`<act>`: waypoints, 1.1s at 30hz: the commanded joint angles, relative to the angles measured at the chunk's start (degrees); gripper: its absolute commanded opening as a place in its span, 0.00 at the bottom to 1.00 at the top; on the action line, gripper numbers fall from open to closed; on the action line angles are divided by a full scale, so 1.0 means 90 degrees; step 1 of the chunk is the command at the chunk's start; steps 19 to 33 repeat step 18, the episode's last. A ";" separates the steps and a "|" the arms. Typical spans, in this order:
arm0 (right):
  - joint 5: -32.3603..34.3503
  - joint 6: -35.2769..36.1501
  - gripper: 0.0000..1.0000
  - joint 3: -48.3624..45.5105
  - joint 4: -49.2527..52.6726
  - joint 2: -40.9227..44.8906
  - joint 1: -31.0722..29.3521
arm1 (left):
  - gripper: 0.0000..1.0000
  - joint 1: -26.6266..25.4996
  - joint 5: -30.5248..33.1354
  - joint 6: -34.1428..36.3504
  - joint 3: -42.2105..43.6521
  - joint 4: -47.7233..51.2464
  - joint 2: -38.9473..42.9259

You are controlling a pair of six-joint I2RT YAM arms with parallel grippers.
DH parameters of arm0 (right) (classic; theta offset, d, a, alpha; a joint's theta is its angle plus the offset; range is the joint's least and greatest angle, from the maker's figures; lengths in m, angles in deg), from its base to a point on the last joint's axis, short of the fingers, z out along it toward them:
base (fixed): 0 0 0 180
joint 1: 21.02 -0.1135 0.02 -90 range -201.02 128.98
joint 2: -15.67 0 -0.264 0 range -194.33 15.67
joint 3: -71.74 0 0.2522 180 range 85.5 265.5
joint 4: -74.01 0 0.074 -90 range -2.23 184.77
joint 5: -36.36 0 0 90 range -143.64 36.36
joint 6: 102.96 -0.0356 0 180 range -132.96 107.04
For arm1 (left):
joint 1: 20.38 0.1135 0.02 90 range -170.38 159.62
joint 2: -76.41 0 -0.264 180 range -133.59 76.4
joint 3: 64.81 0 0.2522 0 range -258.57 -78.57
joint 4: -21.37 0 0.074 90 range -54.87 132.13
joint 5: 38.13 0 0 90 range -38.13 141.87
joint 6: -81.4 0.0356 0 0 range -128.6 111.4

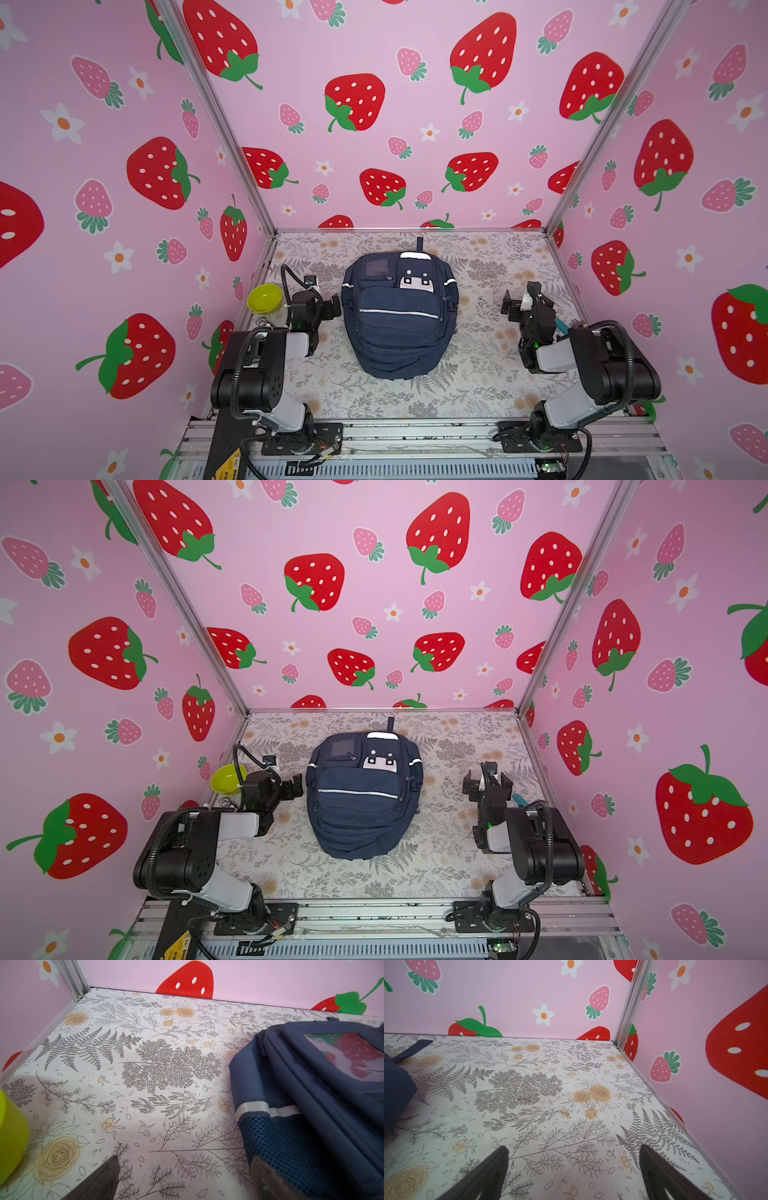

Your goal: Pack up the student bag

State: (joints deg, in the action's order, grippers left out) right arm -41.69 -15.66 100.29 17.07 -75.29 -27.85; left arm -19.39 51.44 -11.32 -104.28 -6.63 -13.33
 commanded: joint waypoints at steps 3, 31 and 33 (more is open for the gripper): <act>0.0055 0.0129 1.00 0.0008 -0.0209 0.0097 -0.0032 | 0.99 -0.0017 0.0069 0.0136 -0.0082 -0.0155 0.0102; -0.0225 0.0244 1.00 -0.0022 -0.0213 0.0119 -0.0025 | 0.99 -0.0024 0.0076 0.0135 -0.0082 -0.0156 0.0108; -0.0225 0.0244 1.00 -0.0022 -0.0213 0.0119 -0.0025 | 0.99 -0.0024 0.0076 0.0135 -0.0082 -0.0156 0.0108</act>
